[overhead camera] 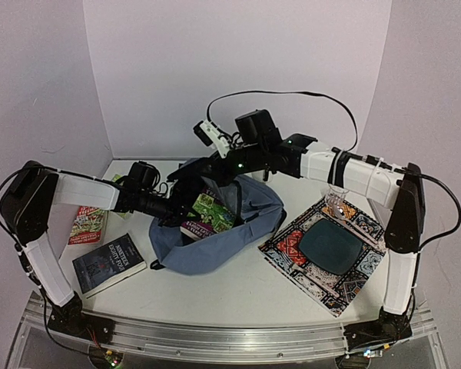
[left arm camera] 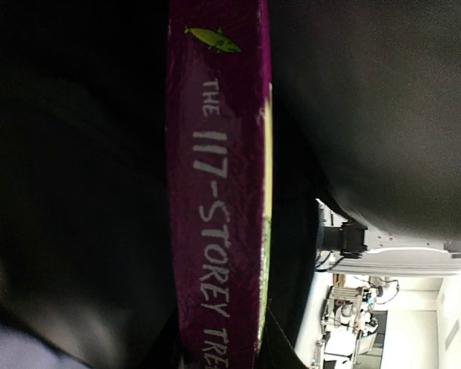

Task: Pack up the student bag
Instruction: Place the book in the largest pocket of the bag.

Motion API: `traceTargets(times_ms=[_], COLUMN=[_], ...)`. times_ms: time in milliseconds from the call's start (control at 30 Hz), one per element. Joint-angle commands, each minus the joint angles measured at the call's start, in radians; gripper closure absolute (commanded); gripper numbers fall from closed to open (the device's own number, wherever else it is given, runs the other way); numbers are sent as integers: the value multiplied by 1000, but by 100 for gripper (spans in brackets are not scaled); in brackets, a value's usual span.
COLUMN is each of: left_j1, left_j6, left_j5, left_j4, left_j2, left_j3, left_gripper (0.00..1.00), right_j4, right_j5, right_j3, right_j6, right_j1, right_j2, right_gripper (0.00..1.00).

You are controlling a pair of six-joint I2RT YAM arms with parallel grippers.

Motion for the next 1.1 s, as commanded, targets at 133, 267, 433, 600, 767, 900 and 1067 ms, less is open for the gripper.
traceTargets(times_ms=[133, 267, 433, 600, 767, 900, 1067], left_j1=[25, 25, 27, 28, 28, 27, 4], left_j6=[183, 210, 233, 200, 126, -6, -184], left_j5=[-61, -101, -263, -450, -544, -572, -583], left_j4=[-46, -67, -116, -134, -157, -174, -177], left_j2=[81, 138, 170, 78, -40, -127, -227], left_j3=[213, 283, 314, 254, 149, 45, -90], left_gripper=[90, 78, 62, 39, 31, 28, 28], right_j4=[24, 21, 21, 28, 49, 60, 68], right_j5=[-106, -97, -3, 110, 181, 186, 170], right_j3=[89, 89, 76, 42, 3, 0, 3], right_j6=[-35, -29, -10, 82, 215, 261, 289], right_j1=[60, 67, 66, 45, 6, -3, -4], right_j2=[6, 9, 14, 22, 33, 55, 82], right_gripper=[100, 100, 100, 100, 100, 100, 100])
